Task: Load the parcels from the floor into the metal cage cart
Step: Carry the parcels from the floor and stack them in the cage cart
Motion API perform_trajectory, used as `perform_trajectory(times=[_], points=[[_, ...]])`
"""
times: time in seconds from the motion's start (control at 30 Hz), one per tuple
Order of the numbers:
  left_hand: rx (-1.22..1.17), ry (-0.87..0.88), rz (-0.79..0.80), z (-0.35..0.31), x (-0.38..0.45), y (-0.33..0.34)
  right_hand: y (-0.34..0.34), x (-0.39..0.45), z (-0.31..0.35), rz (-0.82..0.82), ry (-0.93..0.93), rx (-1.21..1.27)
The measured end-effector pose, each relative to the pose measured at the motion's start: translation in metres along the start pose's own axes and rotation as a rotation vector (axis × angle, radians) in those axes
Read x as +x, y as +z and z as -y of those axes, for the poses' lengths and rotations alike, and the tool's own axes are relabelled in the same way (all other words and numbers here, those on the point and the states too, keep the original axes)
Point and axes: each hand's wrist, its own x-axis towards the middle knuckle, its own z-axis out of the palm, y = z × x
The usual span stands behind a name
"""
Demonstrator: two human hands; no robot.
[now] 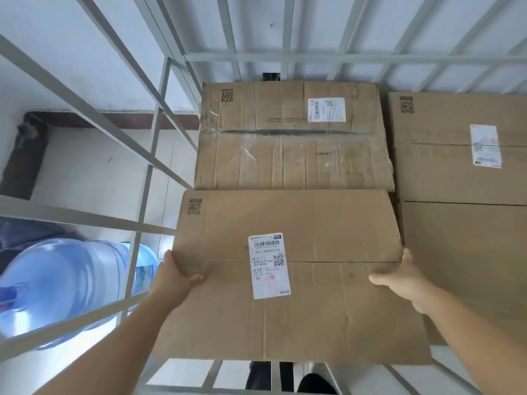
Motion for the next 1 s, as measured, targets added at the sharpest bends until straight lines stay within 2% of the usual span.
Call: perform_trajectory(times=[0.6, 0.77, 1.0], points=[[0.115, -0.026, -0.061, 0.024, 0.076, 0.08, 0.063, 0.094, -0.025, -0.099, 0.001, -0.042], [0.167, -0.02, -0.071, 0.023, 0.08, 0.086, 0.071, 0.103, -0.026, -0.163, -0.007, -0.131], [0.296, -0.039, -0.012, 0.012, 0.068, 0.088, 0.072, 0.09, -0.017, -0.146, 0.01, -0.254]])
